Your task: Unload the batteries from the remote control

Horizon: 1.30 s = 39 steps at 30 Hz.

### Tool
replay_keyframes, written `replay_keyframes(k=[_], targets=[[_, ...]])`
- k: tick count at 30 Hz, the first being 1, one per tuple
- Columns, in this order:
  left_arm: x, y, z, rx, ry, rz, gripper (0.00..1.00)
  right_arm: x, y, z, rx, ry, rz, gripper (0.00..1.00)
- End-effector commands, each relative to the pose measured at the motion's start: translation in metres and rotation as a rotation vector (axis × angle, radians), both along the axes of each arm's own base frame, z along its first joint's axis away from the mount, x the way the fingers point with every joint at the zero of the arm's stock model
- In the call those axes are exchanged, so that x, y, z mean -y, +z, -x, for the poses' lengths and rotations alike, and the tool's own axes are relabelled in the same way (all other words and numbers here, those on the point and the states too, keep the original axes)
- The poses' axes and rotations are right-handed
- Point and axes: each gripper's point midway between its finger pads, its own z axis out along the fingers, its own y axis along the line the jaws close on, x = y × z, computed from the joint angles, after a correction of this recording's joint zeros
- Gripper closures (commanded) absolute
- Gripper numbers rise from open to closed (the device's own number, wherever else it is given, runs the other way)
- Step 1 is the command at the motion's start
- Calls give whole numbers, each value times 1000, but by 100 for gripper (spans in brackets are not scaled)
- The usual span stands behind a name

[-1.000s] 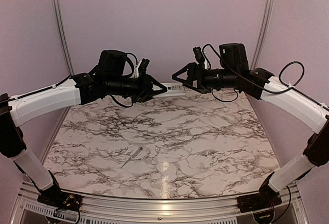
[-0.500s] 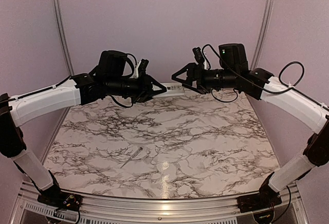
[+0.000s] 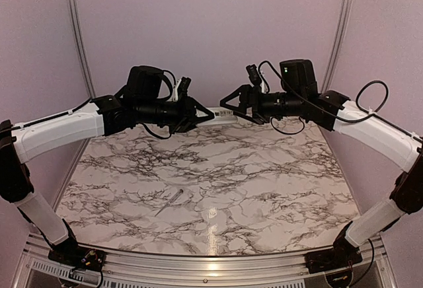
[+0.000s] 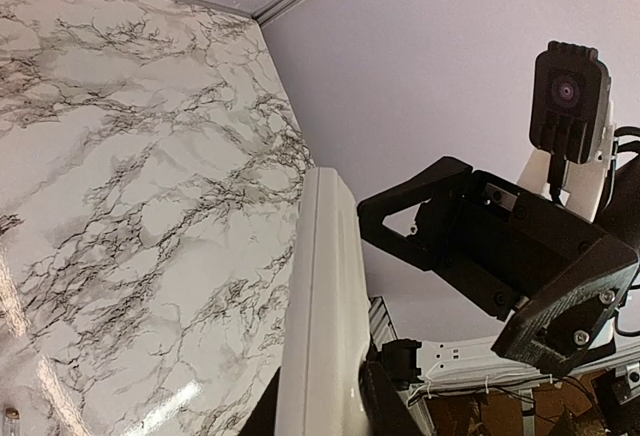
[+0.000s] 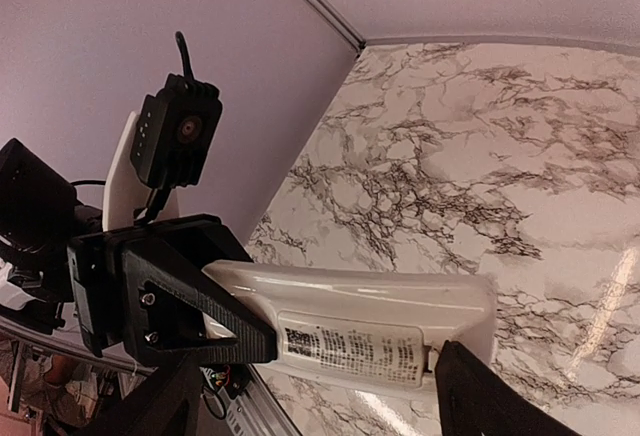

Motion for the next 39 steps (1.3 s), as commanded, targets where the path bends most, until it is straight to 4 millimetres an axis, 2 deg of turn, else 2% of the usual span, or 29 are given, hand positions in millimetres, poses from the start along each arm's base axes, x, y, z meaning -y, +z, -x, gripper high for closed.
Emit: replay_keyframes(k=[1, 13, 25, 34, 39], targets=[[2, 18, 2, 43, -9, 54, 100, -4, 2, 4, 2, 16, -14, 21], [7, 43, 20, 119, -116, 137, 100, -6, -2, 3, -7, 15, -20, 21], [10, 71, 40, 221, -238, 227, 100, -14, 5, 20, -40, 94, -134, 20], [10, 79, 50, 260, -292, 250, 100, -12, 0, 29, -65, 127, -150, 19], [9, 87, 59, 289, -333, 280, 100, -12, 5, 33, -72, 156, -208, 19]])
